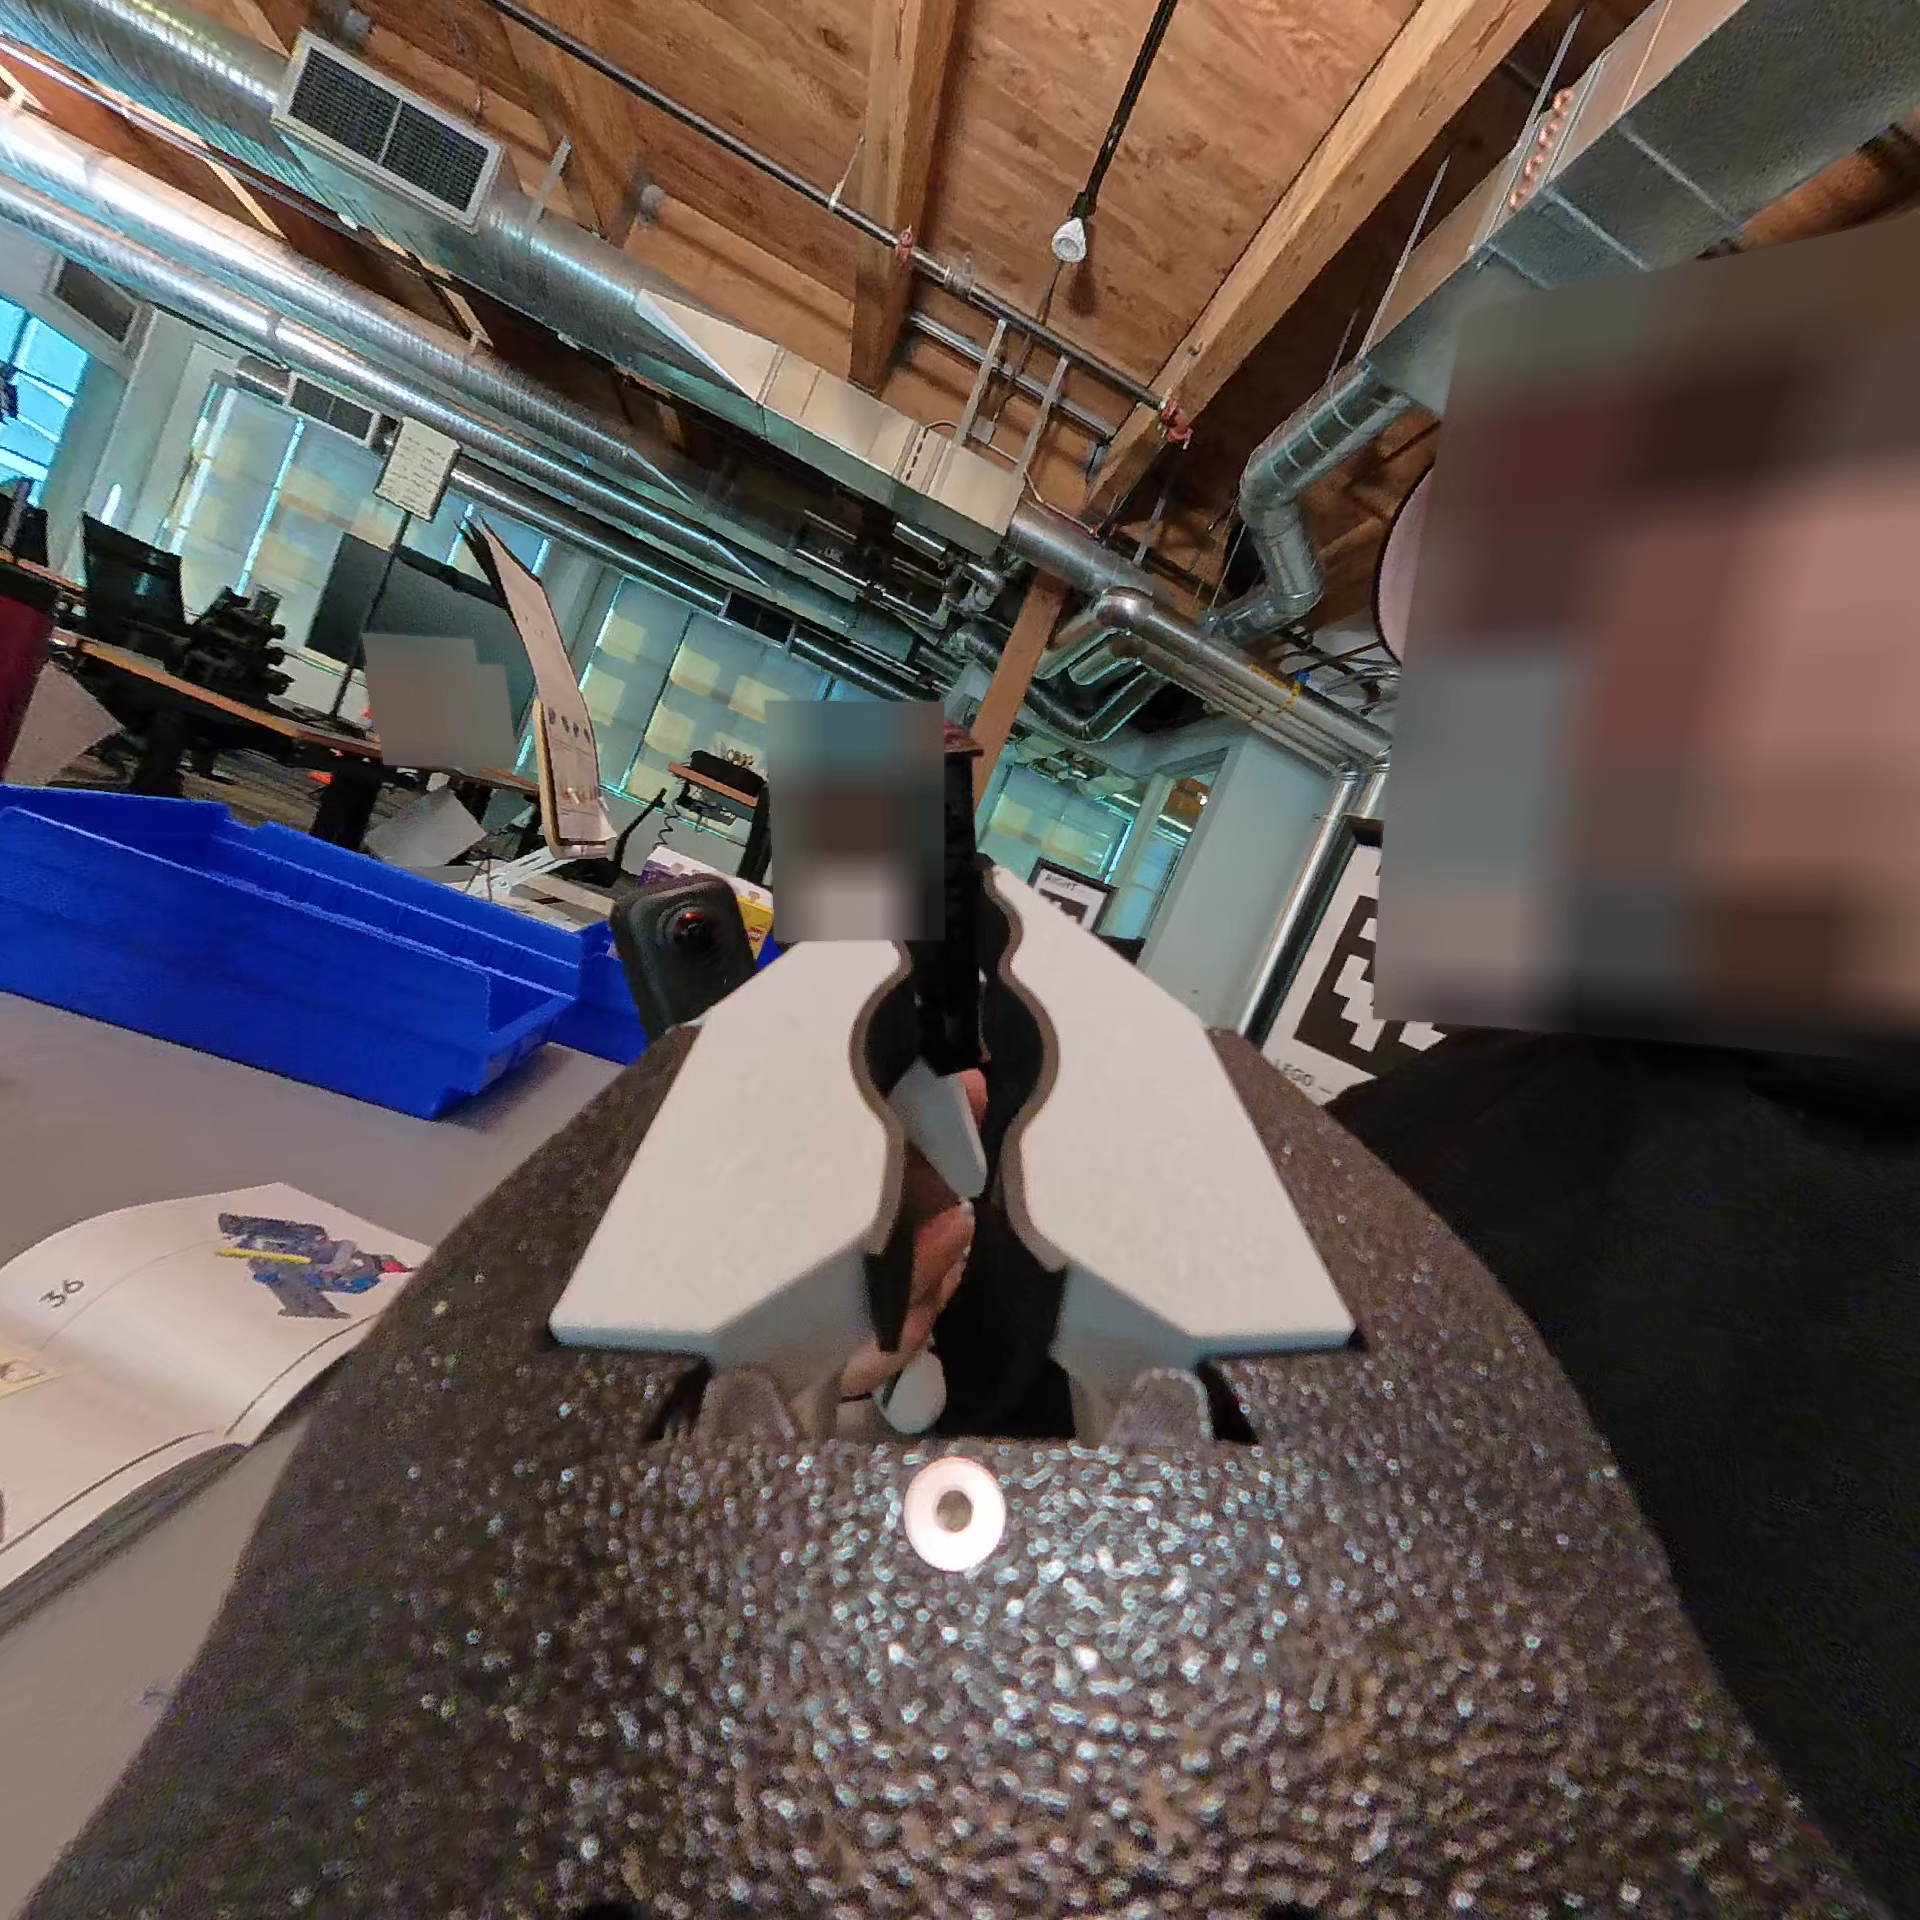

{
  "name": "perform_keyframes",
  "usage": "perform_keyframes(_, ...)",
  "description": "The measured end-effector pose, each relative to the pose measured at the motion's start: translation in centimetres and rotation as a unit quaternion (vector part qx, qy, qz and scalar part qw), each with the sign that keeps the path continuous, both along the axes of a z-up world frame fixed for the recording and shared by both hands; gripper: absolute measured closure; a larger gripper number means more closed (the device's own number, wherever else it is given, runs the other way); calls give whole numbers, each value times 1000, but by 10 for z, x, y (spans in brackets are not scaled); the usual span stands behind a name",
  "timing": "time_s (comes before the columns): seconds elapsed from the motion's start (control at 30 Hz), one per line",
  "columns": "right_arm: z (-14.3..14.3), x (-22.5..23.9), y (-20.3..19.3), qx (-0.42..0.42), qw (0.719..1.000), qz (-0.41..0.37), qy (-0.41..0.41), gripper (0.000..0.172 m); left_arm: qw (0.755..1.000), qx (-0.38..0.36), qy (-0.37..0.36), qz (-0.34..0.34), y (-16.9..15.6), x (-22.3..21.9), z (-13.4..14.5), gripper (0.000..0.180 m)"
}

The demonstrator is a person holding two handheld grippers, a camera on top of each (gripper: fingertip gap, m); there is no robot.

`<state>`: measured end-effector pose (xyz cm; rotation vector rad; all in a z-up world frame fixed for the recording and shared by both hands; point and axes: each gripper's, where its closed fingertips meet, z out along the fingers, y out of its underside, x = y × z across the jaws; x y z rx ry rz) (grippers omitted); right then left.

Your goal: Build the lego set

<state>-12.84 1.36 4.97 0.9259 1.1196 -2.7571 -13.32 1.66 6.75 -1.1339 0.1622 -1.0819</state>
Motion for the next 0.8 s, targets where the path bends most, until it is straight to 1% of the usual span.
perform_keyframes(0.03,0,-1,1,0,1000,-7,0,163,1000,-1,6,12,1,-1,0,176)
perform_keyframes(0.13,-2,-5,4,18,999,-35,0,164,997,-13,36,62,7,-7,-3,174)
perform_keyframes(0.17,-2,-6,6,20,999,-42,-3,164,995,-22,48,84,10,-9,-4,170)
perform_keyframes(0.23,-4,-6,5,34,998,-49,-3,164,988,-39,80,122,15,-12,-8,157)
perform_keyframes(0.3,-6,-9,3,59,996,-67,-5,164,983,-65,105,137,19,-11,-12,152)
perform_keyframes(0.33,-7,-10,1,77,994,-75,-4,165,982,-71,114,132,19,-8,-13,158)
perform_keyframes(0.37,-9,-11,0,93,992,-84,-6,165,984,-69,115,115,17,-3,-11,171)
perform_keyframes(0.43,-11,-8,1,141,985,-100,15,164,987,-100,94,87,17,3,-11,174)
perform_keyframes(0.47,-14,-4,0,192,974,-113,39,160,988,-115,71,69,16,5,-10,175)
perform_keyframes(0.5,-18,-1,1,249,957,-134,64,146,989,-131,41,49,16,7,-9,175)
perform_keyframes(0.53,-18,1,5,301,934,-171,91,126,989,-143,17,15,13,10,-8,175)
perform_keyframes(0.57,-17,3,10,347,906,-211,120,110,987,-160,2,-15,11,14,-10,175)
perform_keyframes(0.6,-15,8,11,387,878,-240,148,101,984,-176,-4,-37,10,18,-15,175)
perform_keyframes(0.63,-16,12,10,423,855,-249,169,96,980,-189,-4,-61,9,23,-20,174)
perform_keyframes(0.7,-15,16,6,470,819,-268,193,84,971,-213,-16,-106,6,32,-28,174)
perform_keyframes(0.73,-15,17,3,489,801,-277,207,82,968,-216,-27,-129,4,36,-28,174)
perform_keyframes(0.8,-16,16,-3,526,763,-296,232,82,960,-222,-38,-165,1,45,-30,174)
